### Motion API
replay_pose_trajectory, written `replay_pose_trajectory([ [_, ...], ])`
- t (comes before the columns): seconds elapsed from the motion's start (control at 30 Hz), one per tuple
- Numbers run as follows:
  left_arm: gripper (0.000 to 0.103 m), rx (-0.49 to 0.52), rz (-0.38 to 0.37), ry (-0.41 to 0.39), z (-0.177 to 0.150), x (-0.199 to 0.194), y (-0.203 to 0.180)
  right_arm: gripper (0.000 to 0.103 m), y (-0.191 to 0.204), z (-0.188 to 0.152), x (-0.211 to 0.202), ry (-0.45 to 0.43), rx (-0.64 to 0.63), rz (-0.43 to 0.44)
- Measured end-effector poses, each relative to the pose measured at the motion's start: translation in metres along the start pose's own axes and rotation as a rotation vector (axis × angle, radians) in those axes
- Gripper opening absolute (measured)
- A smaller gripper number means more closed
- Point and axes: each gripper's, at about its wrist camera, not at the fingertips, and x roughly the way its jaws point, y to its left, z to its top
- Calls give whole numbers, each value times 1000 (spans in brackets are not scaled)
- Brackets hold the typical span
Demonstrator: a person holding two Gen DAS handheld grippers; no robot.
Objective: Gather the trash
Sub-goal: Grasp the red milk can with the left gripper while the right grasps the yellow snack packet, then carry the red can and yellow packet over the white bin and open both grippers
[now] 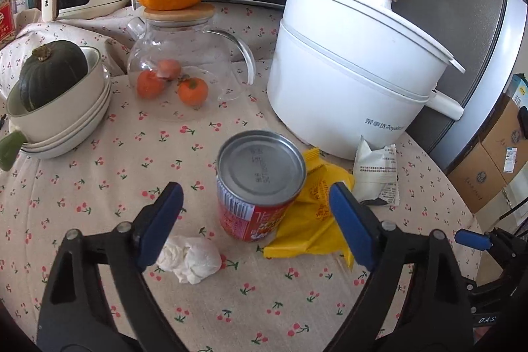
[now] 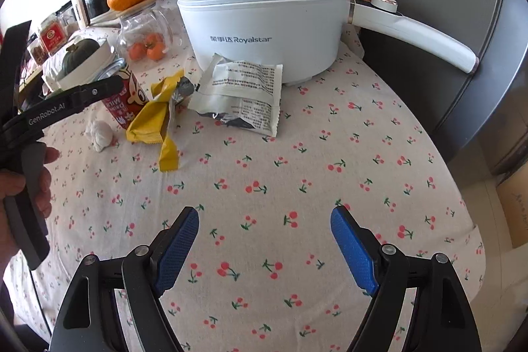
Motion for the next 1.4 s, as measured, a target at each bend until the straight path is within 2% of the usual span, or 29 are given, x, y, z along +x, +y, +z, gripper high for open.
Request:
replay_pose_trajectory([
  [0.07,56,-2,-24,8,1,3,2,84,5,7,3,-17,-8,12],
  [0.17,56,6,-32,-22,-1,-6,3,84,14,19,10,-41,-4,44],
  [0.37,56,47,43,-15,6,-28,16,83,43,44,34,-59,19,133],
  [0.47,56,64,74,-18,8,-40,27,78,57,55,48,-55,41,184],
  [0.57,56,61,71,-21,7,-50,37,65,73,64,63,-38,47,204],
  [0.67,56,65,74,-17,5,-55,41,52,87,69,77,-3,36,190],
  [0.73,56,74,77,-13,3,-57,40,23,94,70,83,27,32,185],
  [0.77,56,78,80,-10,2,-58,39,20,96,69,83,35,30,174],
  [0.9,56,100,88,-2,-2,-67,33,13,101,63,59,10,-10,159],
  [1.17,56,177,80,-5,-10,-109,-2,13,78,48,-10,-33,-18,127],
  [1.4,56,221,34,0,-32,-151,-39,13,54,11,-71,-52,-26,88],
])
